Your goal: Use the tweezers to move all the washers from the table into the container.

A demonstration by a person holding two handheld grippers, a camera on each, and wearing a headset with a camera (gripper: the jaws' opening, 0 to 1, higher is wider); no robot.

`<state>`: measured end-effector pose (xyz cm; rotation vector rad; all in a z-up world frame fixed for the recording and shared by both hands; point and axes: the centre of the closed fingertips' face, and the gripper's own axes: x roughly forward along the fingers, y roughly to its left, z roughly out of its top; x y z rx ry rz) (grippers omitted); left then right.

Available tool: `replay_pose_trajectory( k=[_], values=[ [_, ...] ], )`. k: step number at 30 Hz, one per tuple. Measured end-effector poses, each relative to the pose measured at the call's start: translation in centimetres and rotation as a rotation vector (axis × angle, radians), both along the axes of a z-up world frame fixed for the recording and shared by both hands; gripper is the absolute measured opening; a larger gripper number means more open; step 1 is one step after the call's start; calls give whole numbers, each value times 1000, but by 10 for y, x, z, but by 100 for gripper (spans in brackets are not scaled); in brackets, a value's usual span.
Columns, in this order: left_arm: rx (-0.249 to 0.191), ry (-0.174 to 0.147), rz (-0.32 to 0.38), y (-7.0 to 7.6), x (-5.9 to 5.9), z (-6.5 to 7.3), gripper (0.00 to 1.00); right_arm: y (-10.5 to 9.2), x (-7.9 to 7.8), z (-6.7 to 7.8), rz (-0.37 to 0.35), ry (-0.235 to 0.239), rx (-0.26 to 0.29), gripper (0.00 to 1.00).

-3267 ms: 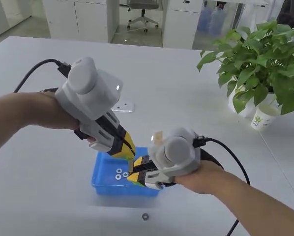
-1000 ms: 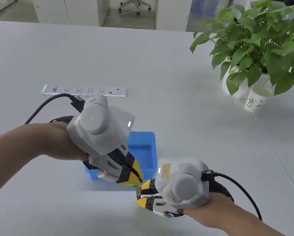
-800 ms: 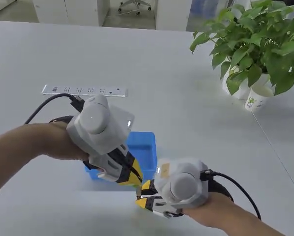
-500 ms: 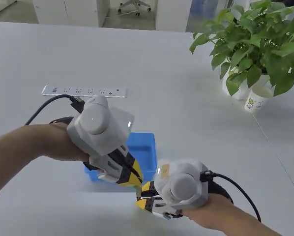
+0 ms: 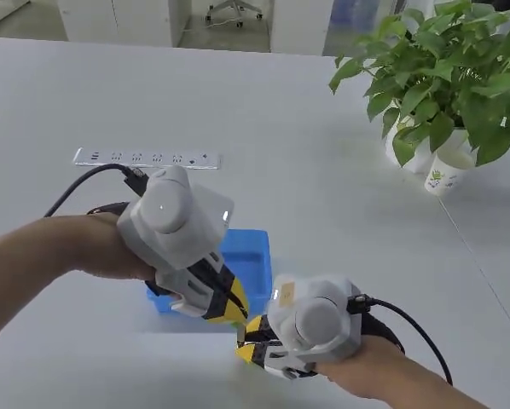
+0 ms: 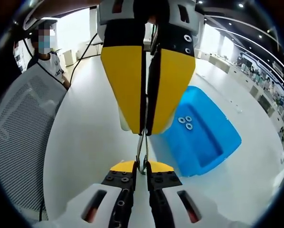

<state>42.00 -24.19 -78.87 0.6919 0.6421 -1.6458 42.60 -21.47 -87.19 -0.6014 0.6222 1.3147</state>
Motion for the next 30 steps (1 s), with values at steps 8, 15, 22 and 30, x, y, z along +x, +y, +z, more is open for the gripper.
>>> replay_pose_trajectory(
  k=[8,15,22,30],
  values=[
    [0,0,3,2,0,2,5,2,0,2,4,-1,1,11],
    [-6,1,10,5,0,8,5,4,-2,9,9,-4,6,11],
    [-14,2,26,9,2,20,5,9,0,21,18,-16,10,11],
    [-24,4,48,16,7,35,5,15,4,34,24,-34,14,11]
  ],
)
